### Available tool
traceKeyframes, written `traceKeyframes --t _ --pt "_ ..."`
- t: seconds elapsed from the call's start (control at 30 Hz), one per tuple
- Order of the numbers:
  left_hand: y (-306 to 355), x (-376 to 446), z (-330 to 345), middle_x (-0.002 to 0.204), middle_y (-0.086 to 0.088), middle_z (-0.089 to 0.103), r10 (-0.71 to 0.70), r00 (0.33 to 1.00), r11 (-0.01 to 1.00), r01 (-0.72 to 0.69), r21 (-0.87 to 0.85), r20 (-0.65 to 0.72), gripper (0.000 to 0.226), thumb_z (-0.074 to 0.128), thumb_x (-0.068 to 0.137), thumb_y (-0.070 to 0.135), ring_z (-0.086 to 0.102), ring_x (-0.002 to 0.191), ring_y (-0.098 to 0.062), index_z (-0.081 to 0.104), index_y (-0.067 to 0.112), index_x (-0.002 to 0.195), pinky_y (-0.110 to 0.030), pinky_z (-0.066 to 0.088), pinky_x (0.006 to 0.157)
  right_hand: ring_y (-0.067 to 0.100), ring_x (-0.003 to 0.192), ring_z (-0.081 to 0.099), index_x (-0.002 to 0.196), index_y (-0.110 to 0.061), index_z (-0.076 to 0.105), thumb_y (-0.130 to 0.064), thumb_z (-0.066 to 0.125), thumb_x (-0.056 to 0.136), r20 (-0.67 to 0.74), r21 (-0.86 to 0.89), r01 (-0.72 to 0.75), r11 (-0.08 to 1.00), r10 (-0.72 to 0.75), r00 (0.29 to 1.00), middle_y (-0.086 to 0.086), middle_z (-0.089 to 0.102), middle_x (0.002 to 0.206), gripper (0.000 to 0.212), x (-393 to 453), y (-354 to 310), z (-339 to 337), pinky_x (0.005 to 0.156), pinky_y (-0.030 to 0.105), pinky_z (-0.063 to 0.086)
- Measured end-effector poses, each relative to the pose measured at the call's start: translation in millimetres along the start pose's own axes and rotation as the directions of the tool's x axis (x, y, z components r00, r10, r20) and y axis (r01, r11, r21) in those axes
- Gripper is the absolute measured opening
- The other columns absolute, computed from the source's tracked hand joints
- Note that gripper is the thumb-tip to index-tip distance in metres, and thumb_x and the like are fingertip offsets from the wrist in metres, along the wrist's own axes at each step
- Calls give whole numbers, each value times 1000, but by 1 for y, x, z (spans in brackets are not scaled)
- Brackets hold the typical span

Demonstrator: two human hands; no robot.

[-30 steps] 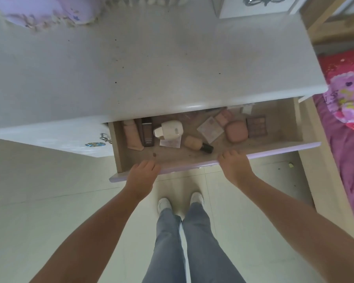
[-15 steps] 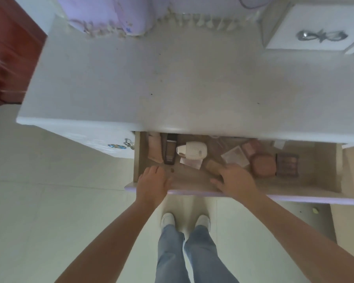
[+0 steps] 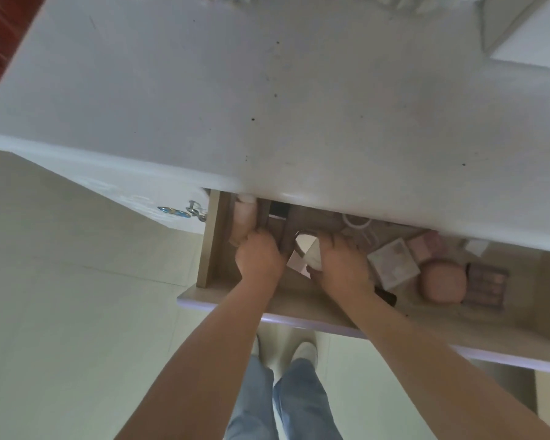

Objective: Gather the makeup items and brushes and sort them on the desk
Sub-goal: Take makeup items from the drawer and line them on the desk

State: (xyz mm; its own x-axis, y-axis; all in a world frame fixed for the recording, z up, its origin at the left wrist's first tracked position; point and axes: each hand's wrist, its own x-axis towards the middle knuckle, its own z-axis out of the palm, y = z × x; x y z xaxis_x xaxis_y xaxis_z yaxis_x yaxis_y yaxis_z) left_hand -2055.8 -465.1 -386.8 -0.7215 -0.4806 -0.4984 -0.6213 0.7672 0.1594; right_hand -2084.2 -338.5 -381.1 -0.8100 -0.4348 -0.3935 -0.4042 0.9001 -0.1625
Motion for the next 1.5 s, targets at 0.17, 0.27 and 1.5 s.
traceKeyframes --t 0.17,0.27,1.5 --pt "-19 -19 -13 108 -11 62 102 994 994 -104 33 48 32 54 88 31 59 102 -28 55 8 109 -32 48 79 23 116 44 130 -14 34 -40 60 80 -17 166 -39 985 42 999 7 46 126 62 -19 13 -14 90 27 37" --pt "-34 -39 -31 117 -8 57 154 987 987 -155 36 45 40 55 87 35 54 110 -25 50 11 119 -30 45 88 26 109 50 125 -10 41 -37 70 72 -58 217 -44 975 58 997 9 52 118 66 -36 11 -28 86 28 41" --pt "-259 115 -275 120 -20 48 31 968 998 -46 -52 -248 60 56 86 41 48 109 -33 41 0 127 -38 42 89 30 114 40 139 -10 27 -45 44 89 -240 460 -217 861 355 904 16 41 127 63 154 -357 -126 92 34 36"
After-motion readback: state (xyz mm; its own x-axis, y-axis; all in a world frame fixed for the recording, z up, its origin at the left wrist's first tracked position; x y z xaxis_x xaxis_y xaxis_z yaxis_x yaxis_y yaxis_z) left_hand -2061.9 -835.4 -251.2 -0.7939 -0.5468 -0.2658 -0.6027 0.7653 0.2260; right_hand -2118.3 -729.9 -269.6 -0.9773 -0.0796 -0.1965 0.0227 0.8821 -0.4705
